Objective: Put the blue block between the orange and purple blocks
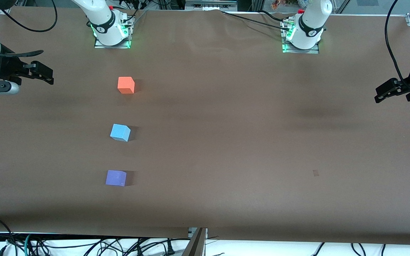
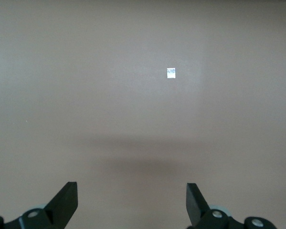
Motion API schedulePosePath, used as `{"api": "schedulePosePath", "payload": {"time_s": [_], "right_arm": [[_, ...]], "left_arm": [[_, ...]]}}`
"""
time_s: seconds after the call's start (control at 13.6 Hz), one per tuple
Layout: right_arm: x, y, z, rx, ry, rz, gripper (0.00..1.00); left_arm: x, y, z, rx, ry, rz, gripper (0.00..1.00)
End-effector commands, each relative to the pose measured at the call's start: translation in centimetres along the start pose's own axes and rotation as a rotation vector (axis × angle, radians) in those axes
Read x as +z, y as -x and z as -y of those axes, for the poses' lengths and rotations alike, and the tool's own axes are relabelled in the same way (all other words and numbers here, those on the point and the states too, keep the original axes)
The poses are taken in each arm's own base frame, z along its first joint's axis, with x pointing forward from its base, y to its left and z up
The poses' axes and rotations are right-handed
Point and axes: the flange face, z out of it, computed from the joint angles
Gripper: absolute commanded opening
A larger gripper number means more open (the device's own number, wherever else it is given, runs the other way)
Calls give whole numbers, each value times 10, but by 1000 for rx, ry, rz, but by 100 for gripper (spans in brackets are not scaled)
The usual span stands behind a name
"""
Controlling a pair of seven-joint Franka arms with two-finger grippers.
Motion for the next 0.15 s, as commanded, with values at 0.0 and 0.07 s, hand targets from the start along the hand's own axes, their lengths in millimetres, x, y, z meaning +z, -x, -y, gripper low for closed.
{"api": "schedulePosePath", "payload": {"time_s": [0.0, 0.07], "right_arm": [[-2, 0, -2, -6, 10, -3, 100], [-1, -1, -3, -15, 10, -3, 100]], "left_arm": [[-6, -4, 3, 16, 12, 3, 100], [-6, -4, 3, 16, 12, 3, 100]]}}
